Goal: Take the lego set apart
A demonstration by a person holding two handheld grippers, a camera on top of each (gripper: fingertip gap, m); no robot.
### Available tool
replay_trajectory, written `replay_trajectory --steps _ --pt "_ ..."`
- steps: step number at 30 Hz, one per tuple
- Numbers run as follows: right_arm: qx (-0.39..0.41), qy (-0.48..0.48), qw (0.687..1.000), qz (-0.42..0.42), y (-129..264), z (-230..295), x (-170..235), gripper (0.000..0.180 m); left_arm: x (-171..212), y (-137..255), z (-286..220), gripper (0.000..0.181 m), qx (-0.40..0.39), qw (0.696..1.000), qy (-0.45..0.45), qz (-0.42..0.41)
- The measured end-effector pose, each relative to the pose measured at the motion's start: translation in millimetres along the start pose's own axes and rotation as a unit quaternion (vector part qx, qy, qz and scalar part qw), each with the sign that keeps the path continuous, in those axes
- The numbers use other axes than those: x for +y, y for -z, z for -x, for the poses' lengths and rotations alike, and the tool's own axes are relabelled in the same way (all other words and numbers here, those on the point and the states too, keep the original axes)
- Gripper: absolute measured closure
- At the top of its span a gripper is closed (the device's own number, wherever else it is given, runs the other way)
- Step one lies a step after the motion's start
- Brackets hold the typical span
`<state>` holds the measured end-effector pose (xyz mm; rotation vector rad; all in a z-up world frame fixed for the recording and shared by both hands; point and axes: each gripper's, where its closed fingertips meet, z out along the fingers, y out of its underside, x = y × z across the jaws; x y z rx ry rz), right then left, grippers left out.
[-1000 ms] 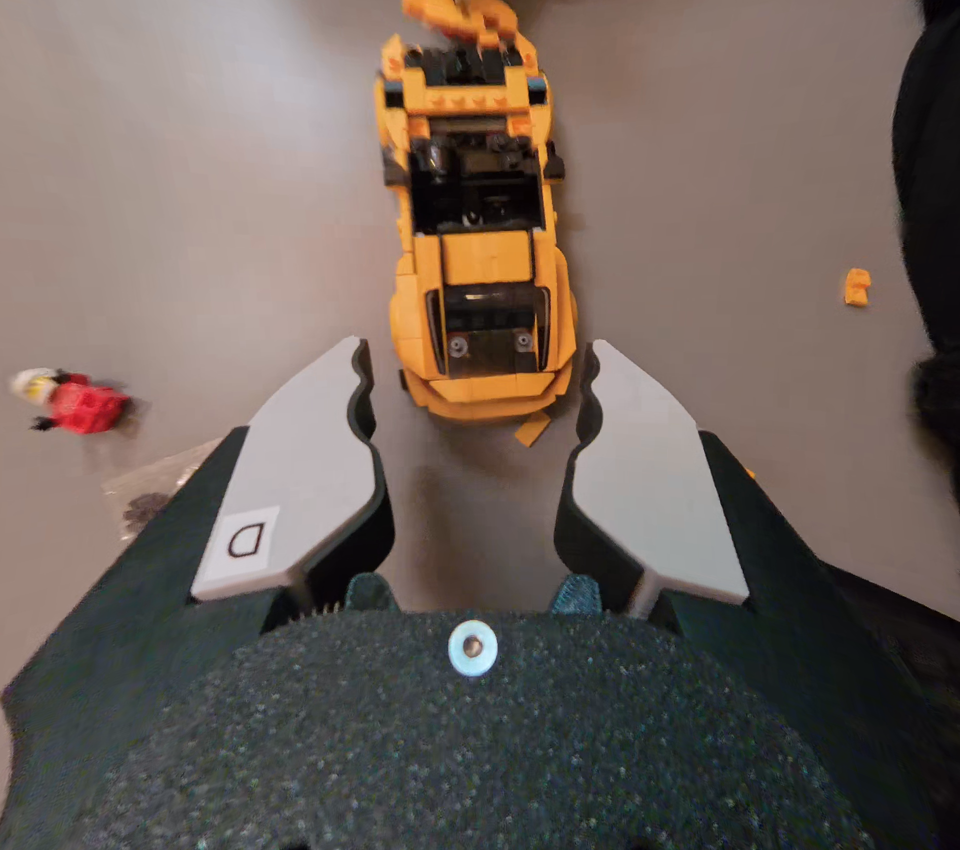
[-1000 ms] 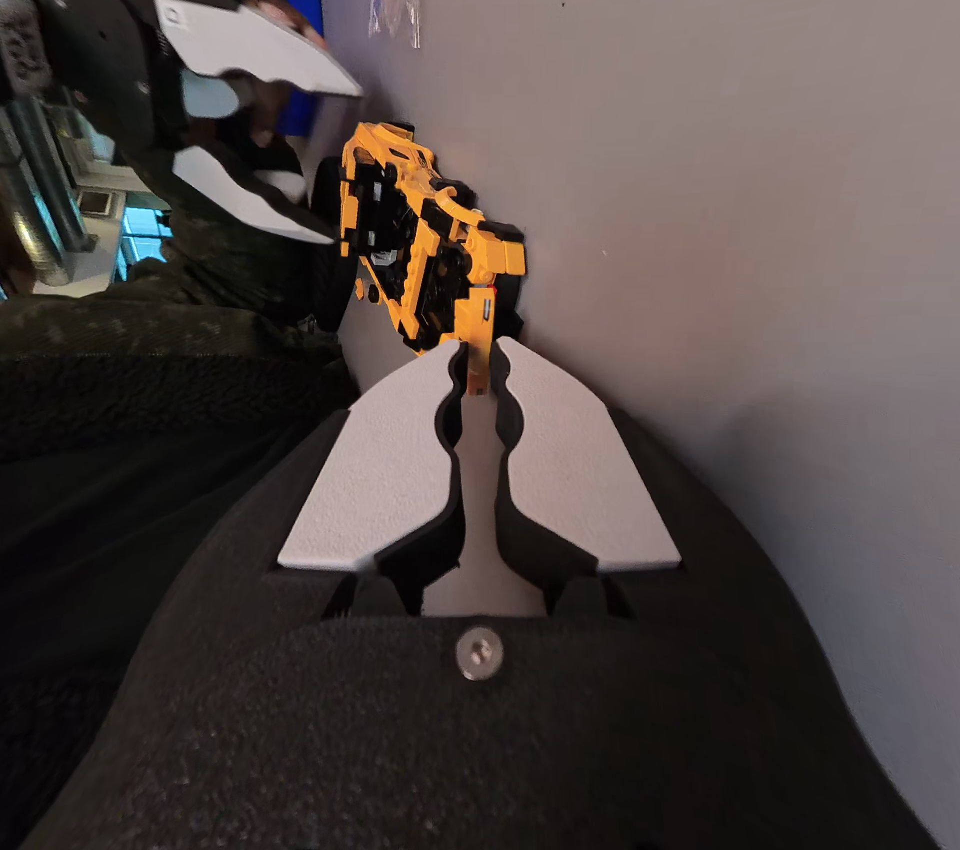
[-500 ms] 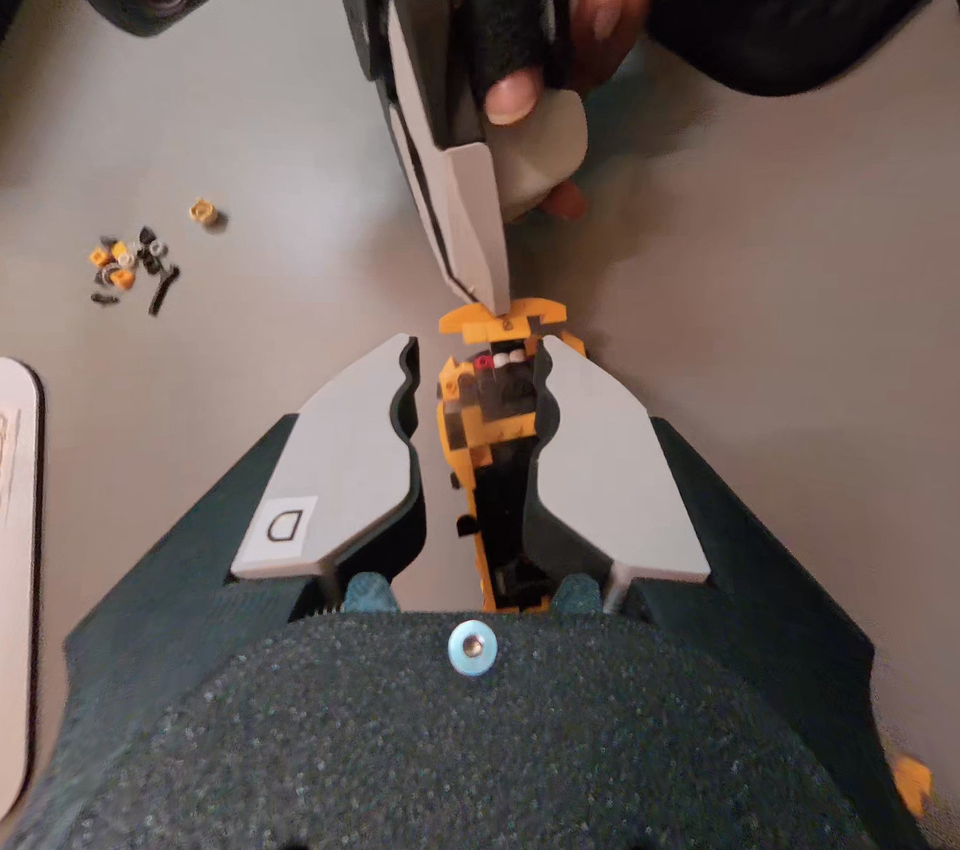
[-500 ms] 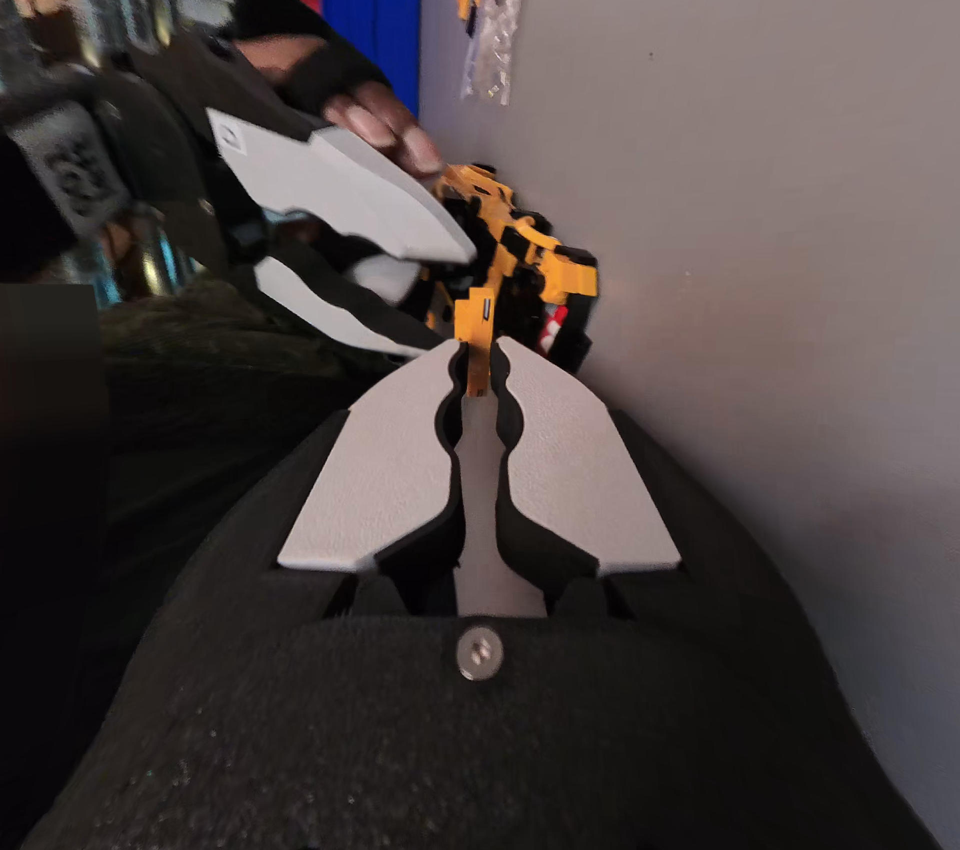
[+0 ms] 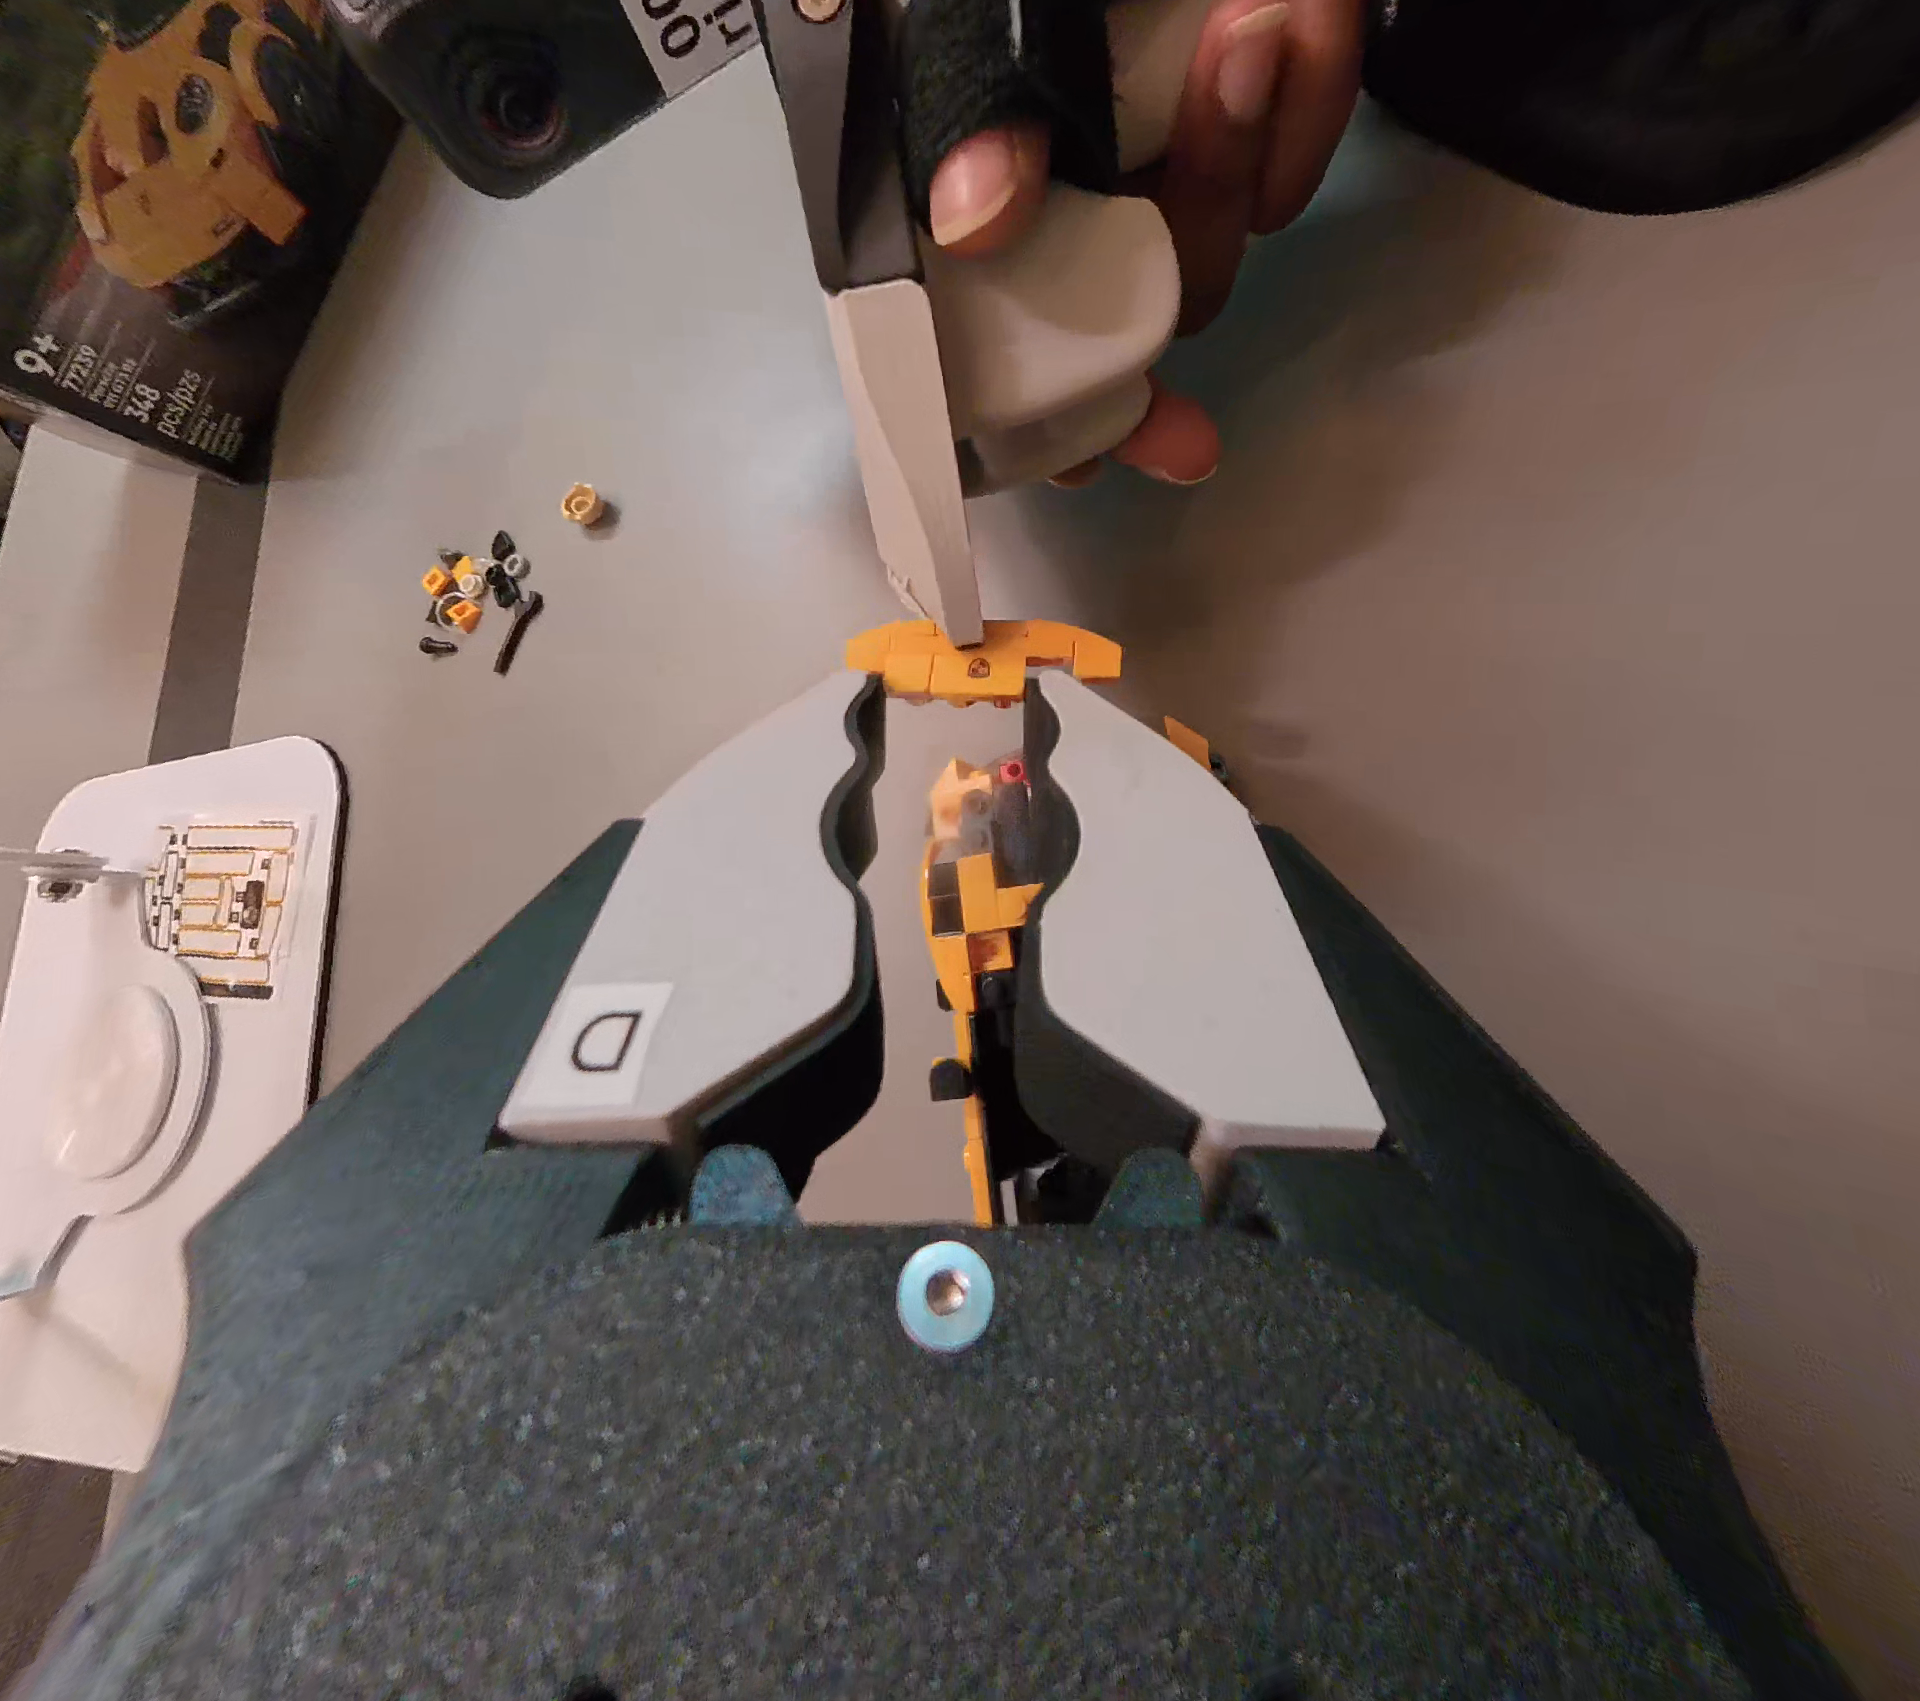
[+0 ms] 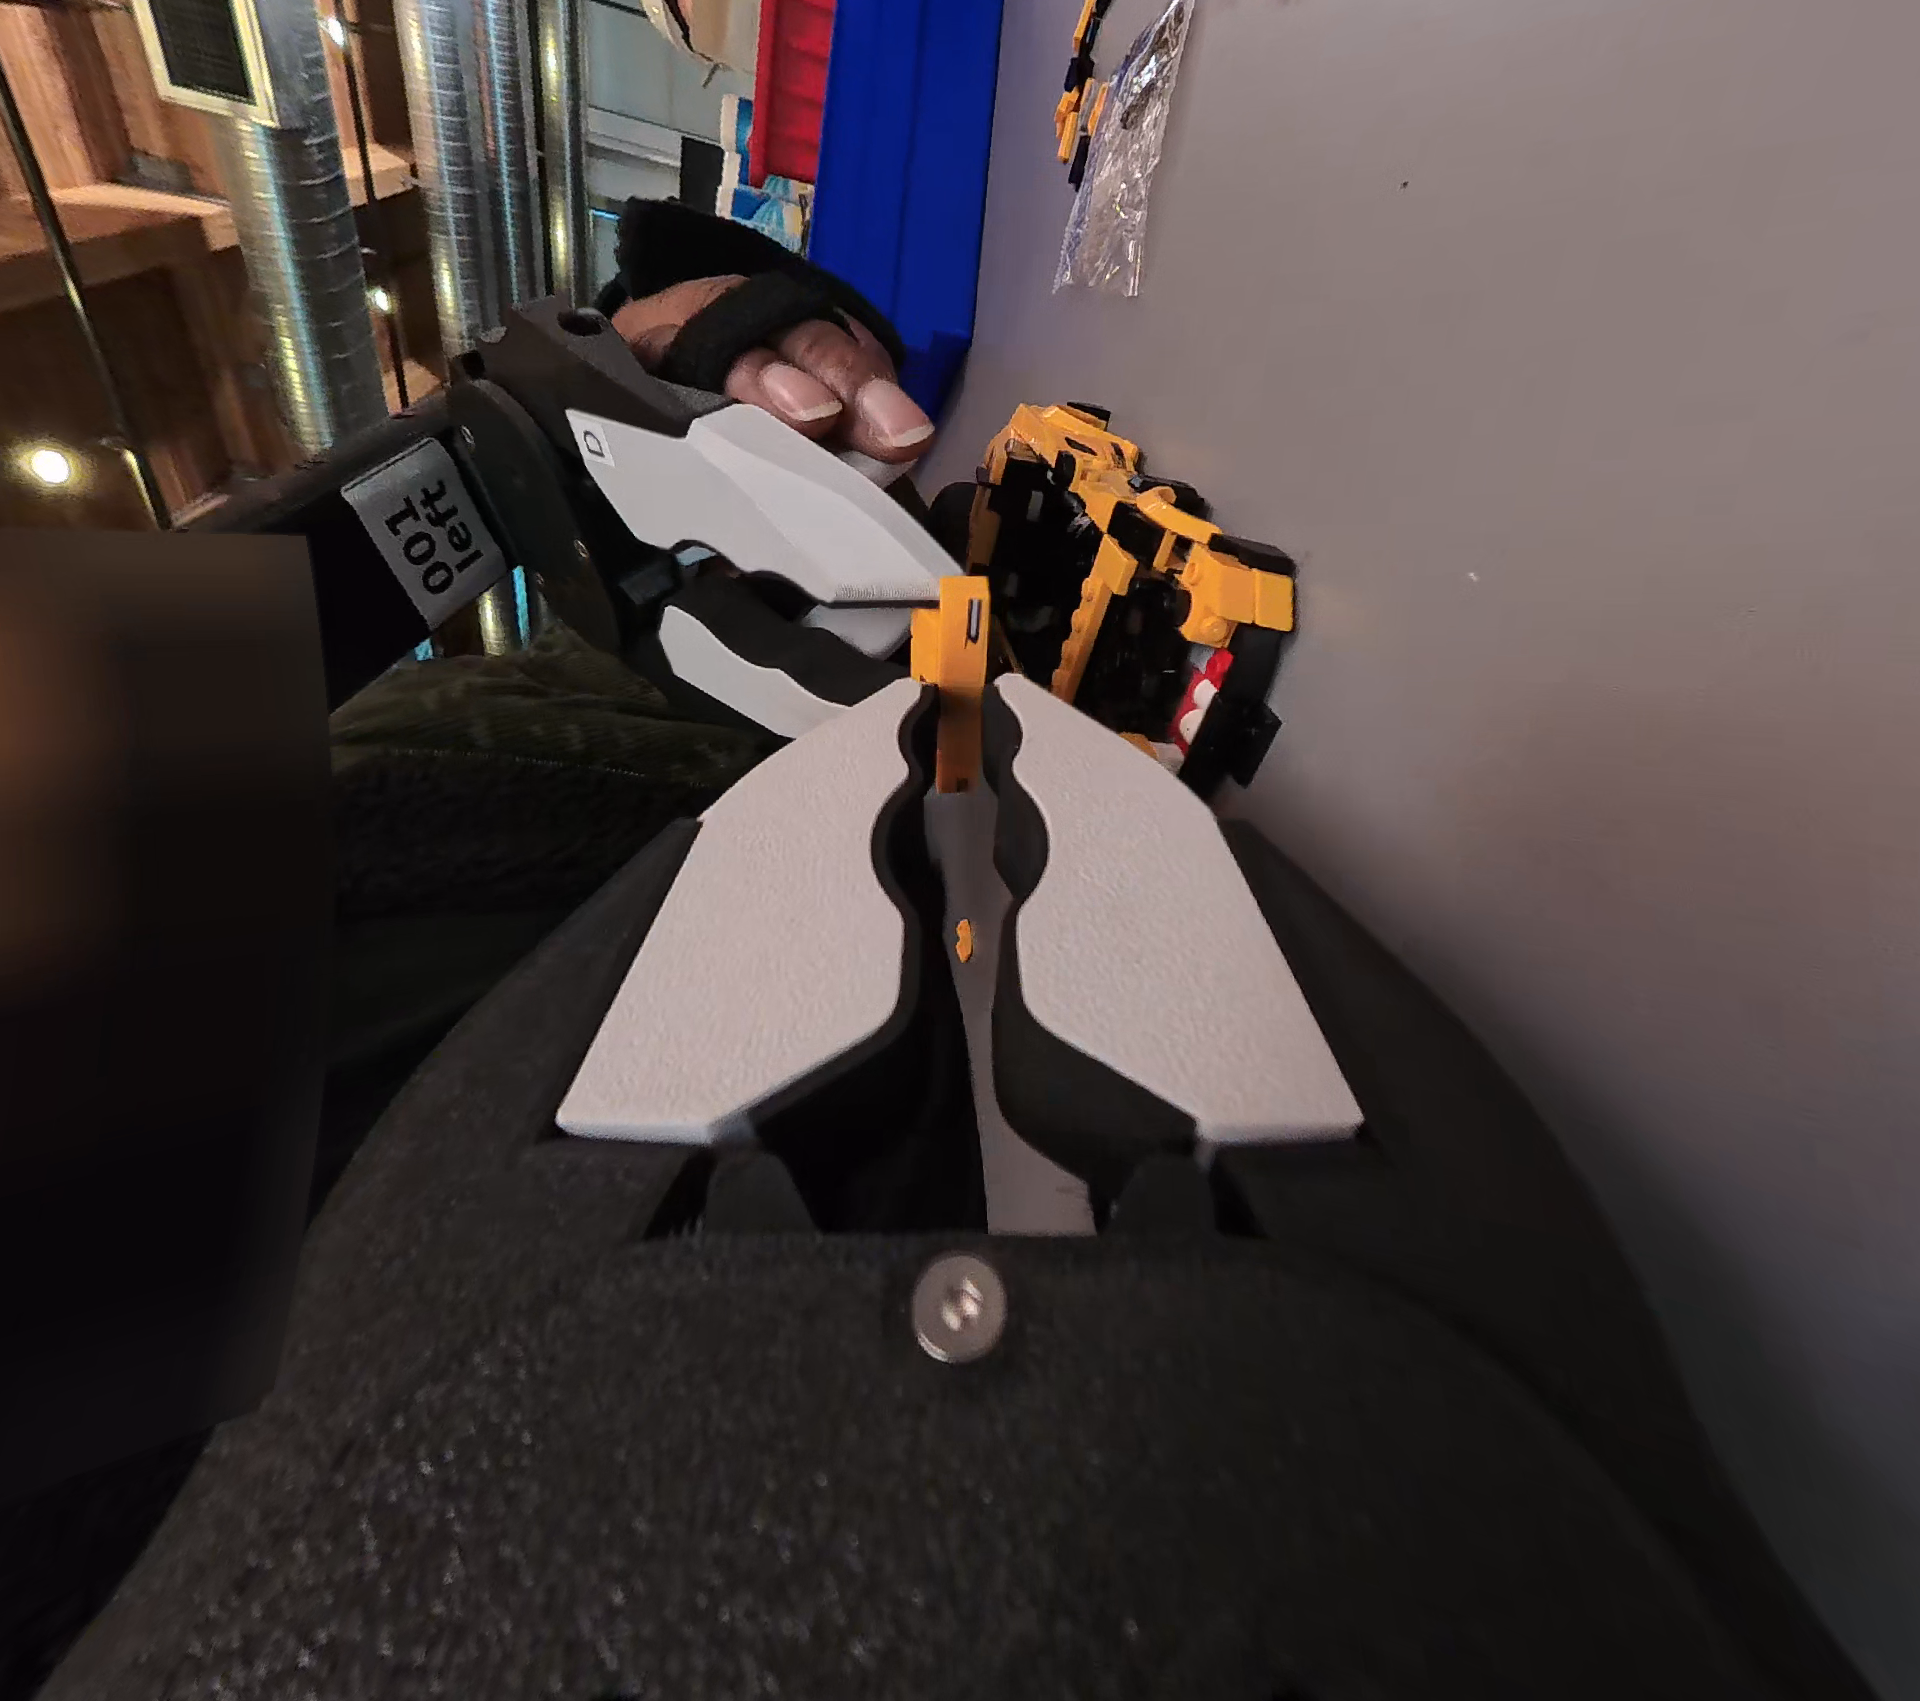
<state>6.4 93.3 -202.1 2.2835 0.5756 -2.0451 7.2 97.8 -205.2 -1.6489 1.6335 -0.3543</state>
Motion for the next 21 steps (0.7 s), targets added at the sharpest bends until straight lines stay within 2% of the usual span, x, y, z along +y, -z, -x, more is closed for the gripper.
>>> replay_trajectory --steps 5,6,9,11,13,15,18,21 --pt "0.0 0.021 1.0 0.003 -1 2 2 0.172 -1 3 -2 0.157 0.0 1.0 -0.011 -0.009" --pt "-0.001 0.043 0.999 0.003 -2 5 2 0.171 -2 4 -2 0.157 0.002 1.0 -0.007 -0.016" --pt "-0.006 0.174 0.985 0.003 2 17 4 0.151 -5 11 -2 0.157 0.03 0.997 0.041 -0.051" --pt "0.046 0.337 0.941 -0.003 8 19 3 0.142 -7 18 0 0.157 0.053 0.991 0.088 -0.081" --pt "0.111 0.487 0.866 -0.004 10 22 2 0.13 -7 22 1 0.157 0.078 0.984 0.129 -0.097" --pt "0.139 0.571 0.809 -0.011 7 30 1 0.117 -6 23 0 0.157 0.087 0.981 0.139 -0.1" --pt "0.15 0.599 0.787 -0.009 1 31 1 0.123 -6 22 1 0.157 0.084 0.983 0.135 -0.088" --pt "0.145 0.578 0.803 0.001 -1 24 2 0.125 -10 21 -2 0.157 0.085 0.984 0.129 -0.084"
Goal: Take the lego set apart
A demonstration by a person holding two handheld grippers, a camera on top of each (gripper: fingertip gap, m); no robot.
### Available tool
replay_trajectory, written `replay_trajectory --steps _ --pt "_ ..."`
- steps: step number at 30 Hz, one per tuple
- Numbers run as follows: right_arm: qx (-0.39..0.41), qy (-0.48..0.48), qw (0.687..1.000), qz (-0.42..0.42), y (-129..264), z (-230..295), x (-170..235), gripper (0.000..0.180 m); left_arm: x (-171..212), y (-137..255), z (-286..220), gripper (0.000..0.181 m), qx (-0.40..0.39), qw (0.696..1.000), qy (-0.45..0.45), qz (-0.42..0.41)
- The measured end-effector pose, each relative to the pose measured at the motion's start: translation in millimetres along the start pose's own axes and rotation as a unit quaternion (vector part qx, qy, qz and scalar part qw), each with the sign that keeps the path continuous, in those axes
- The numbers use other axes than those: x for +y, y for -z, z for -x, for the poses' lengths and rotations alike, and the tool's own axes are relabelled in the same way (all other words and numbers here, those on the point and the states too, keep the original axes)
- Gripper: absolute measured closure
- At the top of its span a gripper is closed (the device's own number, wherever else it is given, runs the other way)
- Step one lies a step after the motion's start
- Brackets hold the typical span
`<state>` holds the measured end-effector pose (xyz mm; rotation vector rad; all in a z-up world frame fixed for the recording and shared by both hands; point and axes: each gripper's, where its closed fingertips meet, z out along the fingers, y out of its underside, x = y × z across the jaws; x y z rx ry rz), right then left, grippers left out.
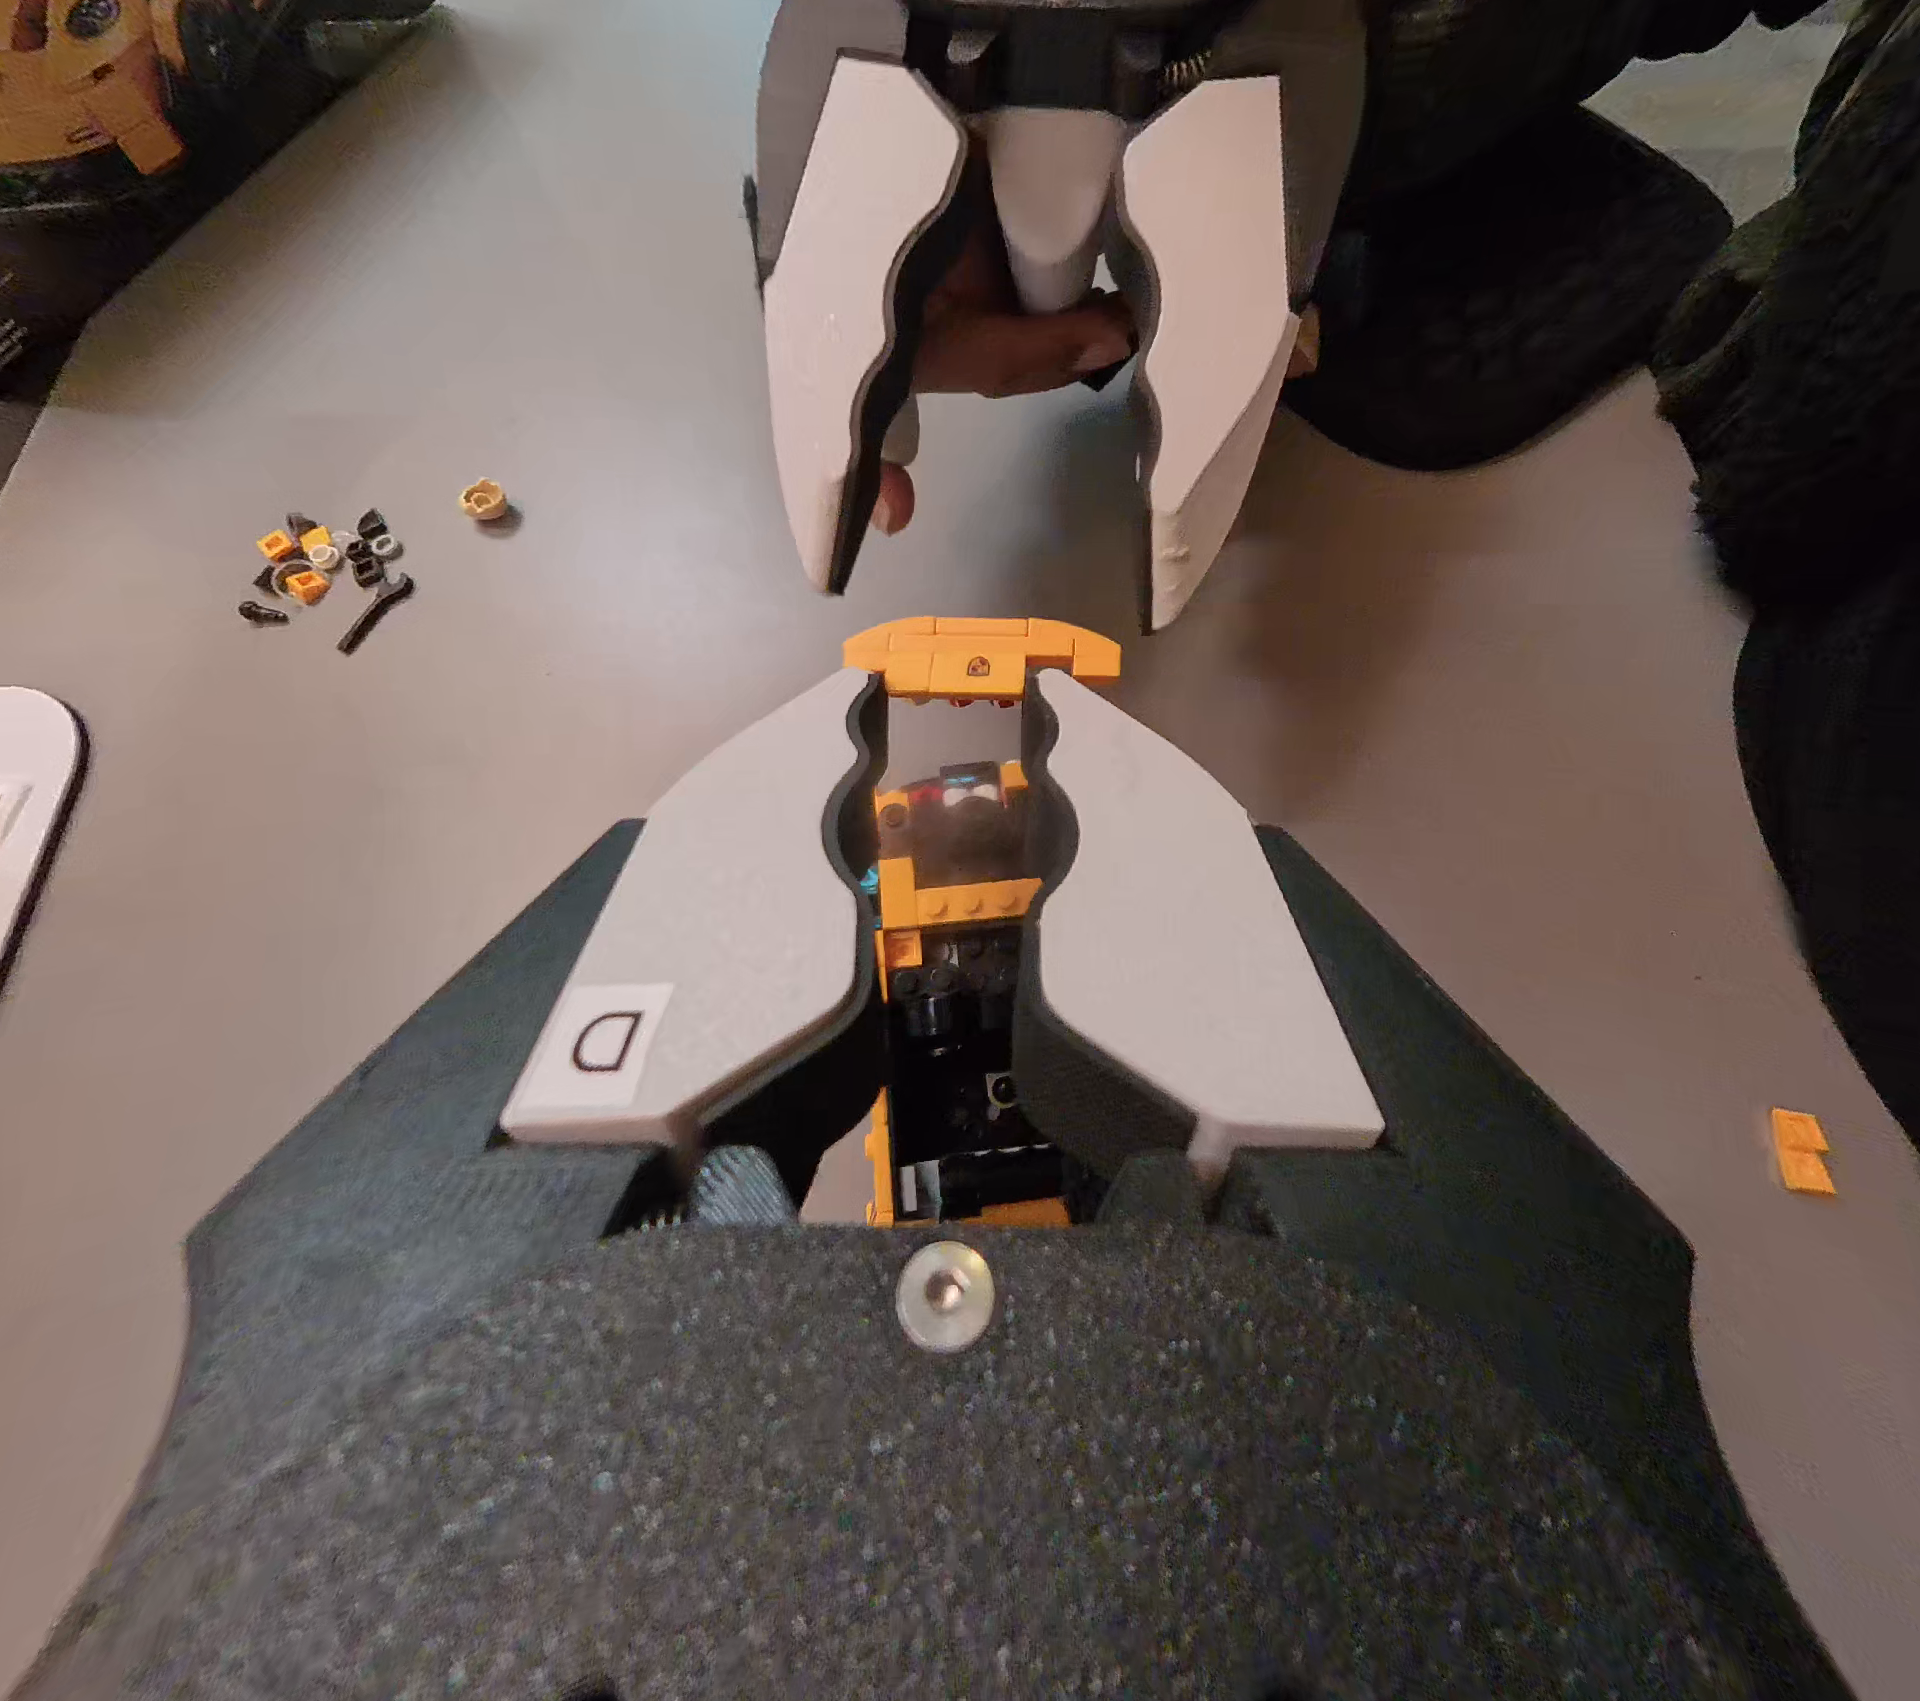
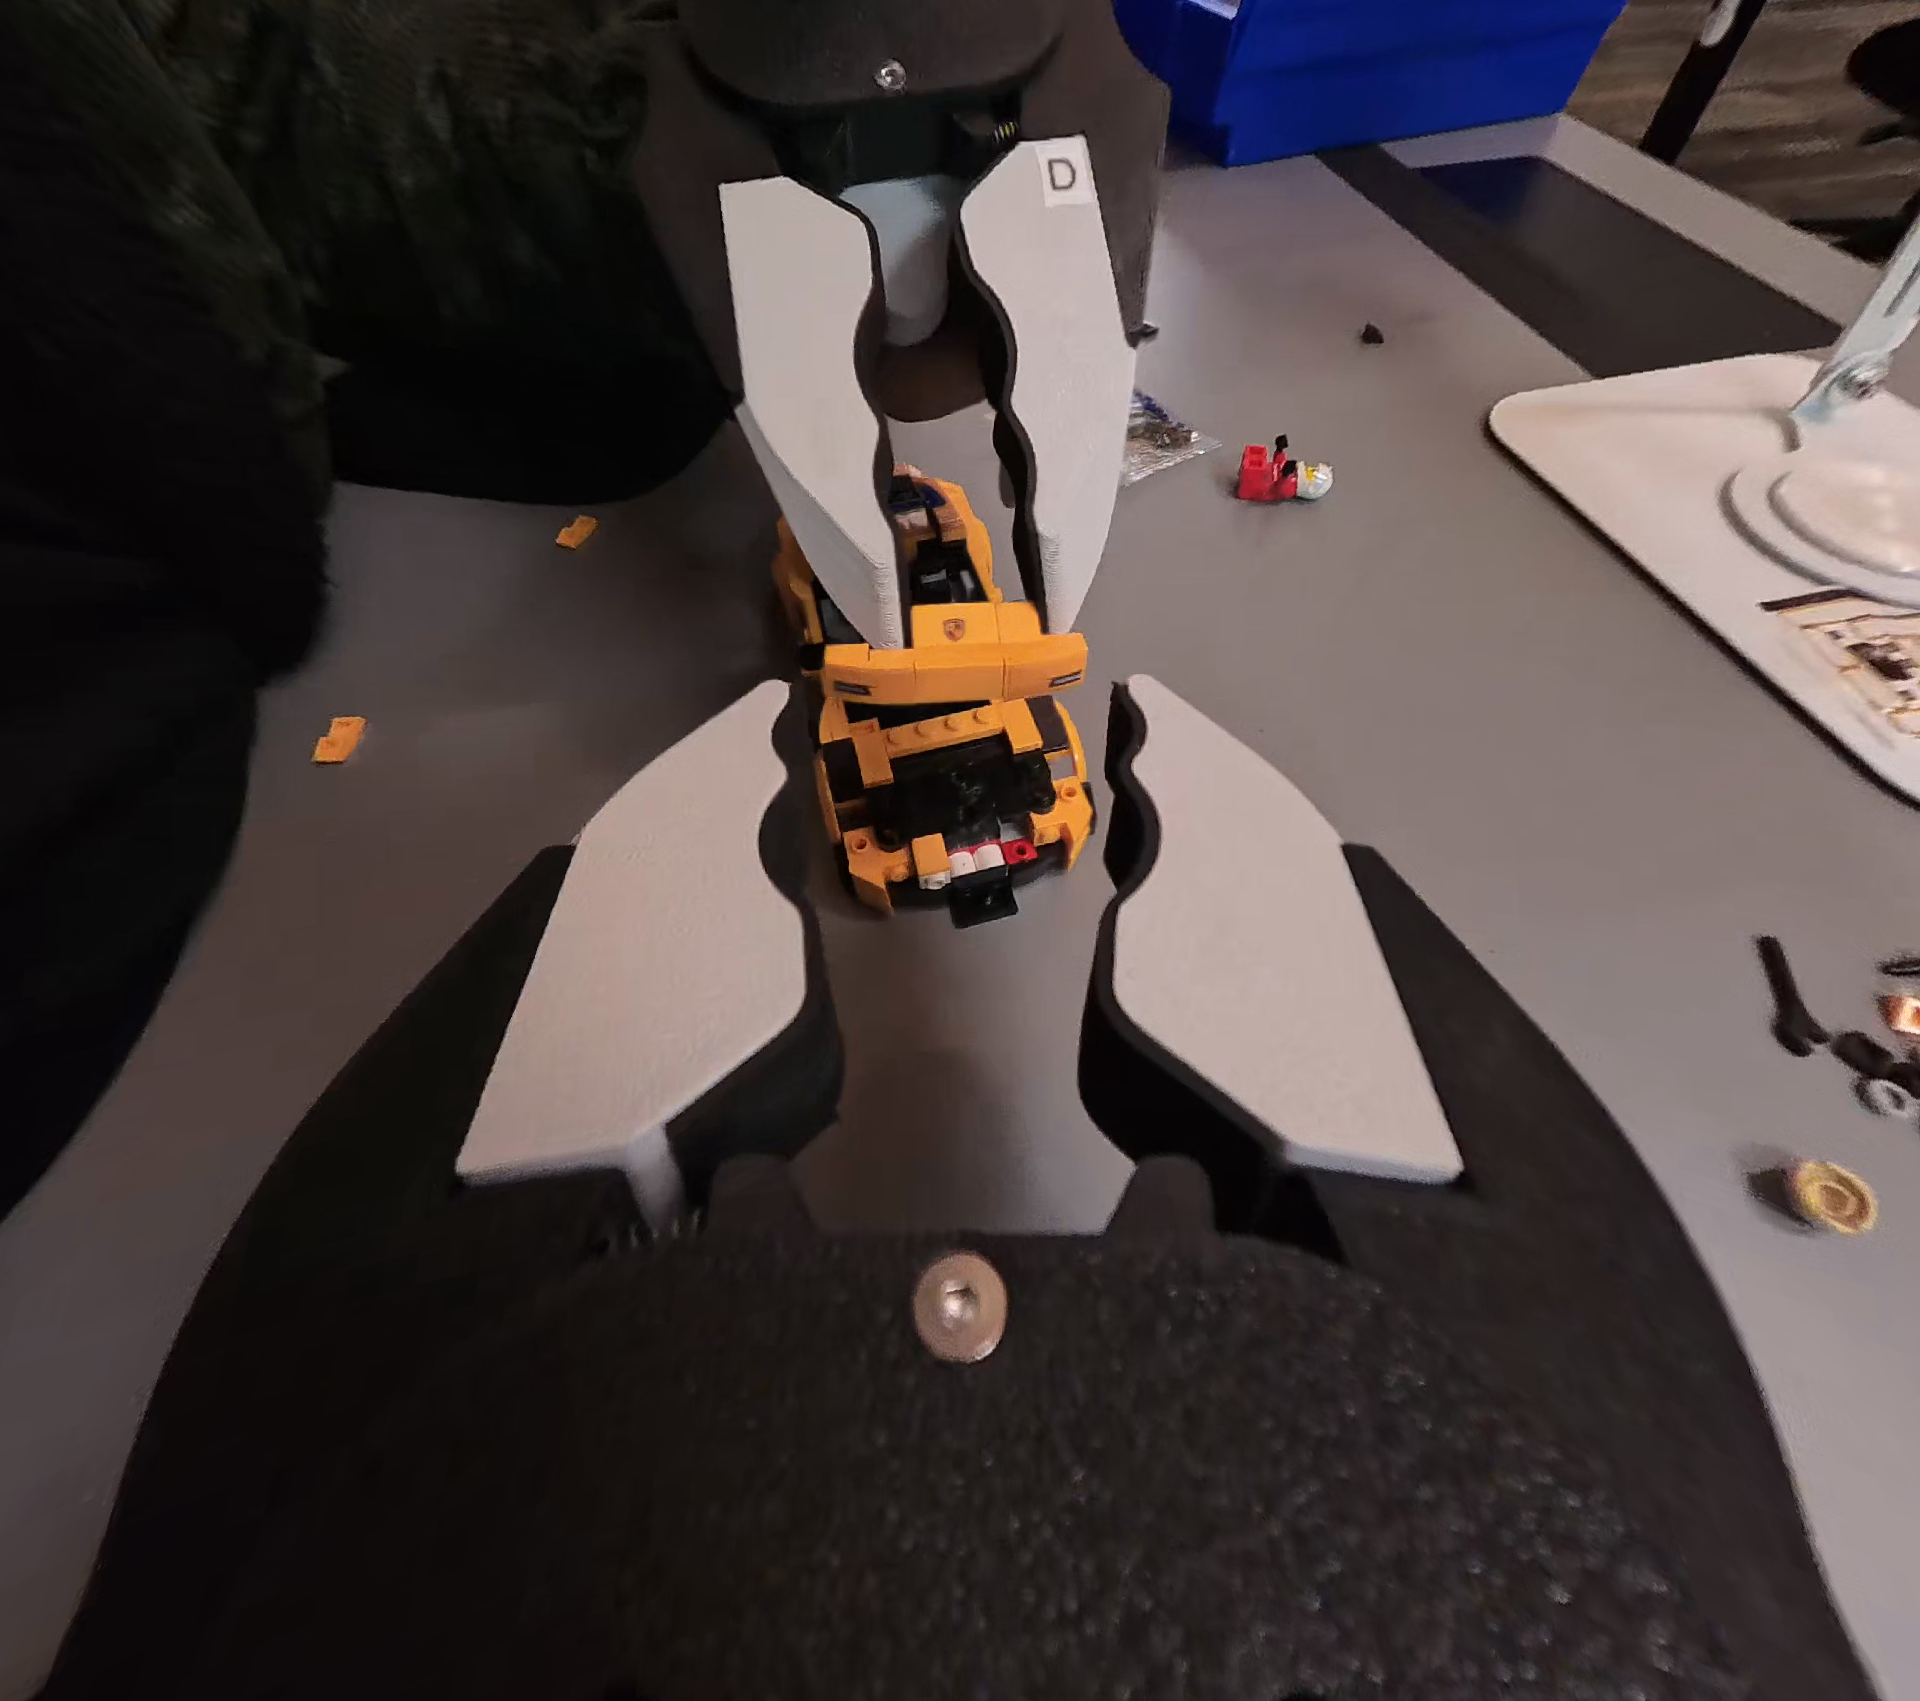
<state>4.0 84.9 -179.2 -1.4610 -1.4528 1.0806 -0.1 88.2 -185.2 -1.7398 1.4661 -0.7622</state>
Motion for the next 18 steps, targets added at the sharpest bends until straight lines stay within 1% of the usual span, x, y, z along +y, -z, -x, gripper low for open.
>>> replay_trajectory --steps 3,8,18 --pt "-0.012 -0.009 1.0 0.001 -1 2 0 0.125 1 -3 -2 0.157 0.0 1.0 -0.011 0.011" --pt "-0.018 -0.003 0.999 0.028 -5 3 7 0.13 -2 -7 -3 0.157 -0.001 1.0 -0.022 0.018" --pt "-0.021 0.018 0.998 0.048 -6 2 14 0.131 3 -12 -3 0.157 -0.008 0.998 -0.04 0.041"
